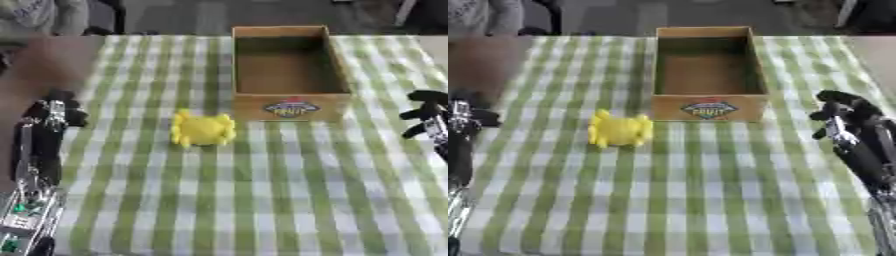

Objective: Pick up objects on the table and place them in the box.

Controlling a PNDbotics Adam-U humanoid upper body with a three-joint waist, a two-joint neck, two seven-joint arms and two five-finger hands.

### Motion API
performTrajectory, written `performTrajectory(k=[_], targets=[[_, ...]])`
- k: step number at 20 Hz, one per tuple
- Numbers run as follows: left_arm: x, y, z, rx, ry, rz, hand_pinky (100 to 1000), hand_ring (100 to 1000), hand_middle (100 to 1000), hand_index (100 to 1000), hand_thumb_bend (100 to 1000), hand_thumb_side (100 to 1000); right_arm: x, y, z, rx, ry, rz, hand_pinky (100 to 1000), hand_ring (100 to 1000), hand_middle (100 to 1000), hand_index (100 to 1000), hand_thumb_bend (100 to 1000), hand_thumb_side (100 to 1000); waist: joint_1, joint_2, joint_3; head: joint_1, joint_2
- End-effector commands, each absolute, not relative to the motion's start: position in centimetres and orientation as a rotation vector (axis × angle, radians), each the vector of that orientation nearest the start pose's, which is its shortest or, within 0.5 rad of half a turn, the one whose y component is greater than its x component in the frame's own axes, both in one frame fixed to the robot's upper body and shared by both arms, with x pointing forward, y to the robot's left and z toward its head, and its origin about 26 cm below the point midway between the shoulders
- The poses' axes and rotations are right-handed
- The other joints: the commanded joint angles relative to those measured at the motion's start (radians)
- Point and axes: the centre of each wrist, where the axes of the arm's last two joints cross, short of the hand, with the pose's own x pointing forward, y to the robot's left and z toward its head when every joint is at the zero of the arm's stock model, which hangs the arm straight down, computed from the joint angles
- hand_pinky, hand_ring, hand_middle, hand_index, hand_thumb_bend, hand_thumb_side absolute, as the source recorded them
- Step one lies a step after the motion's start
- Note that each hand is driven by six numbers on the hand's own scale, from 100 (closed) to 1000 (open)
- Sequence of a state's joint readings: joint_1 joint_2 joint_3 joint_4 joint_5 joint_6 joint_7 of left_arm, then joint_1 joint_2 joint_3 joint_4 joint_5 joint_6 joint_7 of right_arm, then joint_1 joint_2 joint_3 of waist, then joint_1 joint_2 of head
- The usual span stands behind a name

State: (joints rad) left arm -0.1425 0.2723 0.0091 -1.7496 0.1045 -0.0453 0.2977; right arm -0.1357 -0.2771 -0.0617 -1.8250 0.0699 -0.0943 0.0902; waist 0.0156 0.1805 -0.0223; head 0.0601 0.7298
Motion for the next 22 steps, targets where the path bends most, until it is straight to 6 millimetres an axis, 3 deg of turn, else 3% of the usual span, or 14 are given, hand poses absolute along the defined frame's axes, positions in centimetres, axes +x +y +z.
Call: performTrajectory(k=[1,11,14,22], targets=[[30.7,28.9,10.4,0.292,-1.982,0.083,526,523,522,661,159,668,29.9,-29.8,12.3,-0.244,-2.052,0.393,480,663,760,798,100,609,-0.001,-0.010,0.001,0.004,0.003],[30.8,29.4,11.3,0.317,-2.001,0.031,534,536,536,672,159,632,29.9,-29.9,12.3,-0.247,-2.049,0.394,480,663,760,798,100,608,0.000,-0.012,0.000,0.003,0.004],[31.1,30.3,13.4,0.377,-2.035,-0.106,540,544,551,692,158,565,29.8,-30.0,12.2,-0.251,-2.045,0.398,480,663,760,798,100,607,0.003,-0.014,-0.002,0.001,0.004],[32.2,32.3,20.6,0.624,-1.969,-0.712,572,565,586,739,264,397,29.8,-30.0,12.1,-0.253,-2.035,0.412,480,663,757,798,100,607,0.013,-0.021,-0.016,0.004,0.001]])
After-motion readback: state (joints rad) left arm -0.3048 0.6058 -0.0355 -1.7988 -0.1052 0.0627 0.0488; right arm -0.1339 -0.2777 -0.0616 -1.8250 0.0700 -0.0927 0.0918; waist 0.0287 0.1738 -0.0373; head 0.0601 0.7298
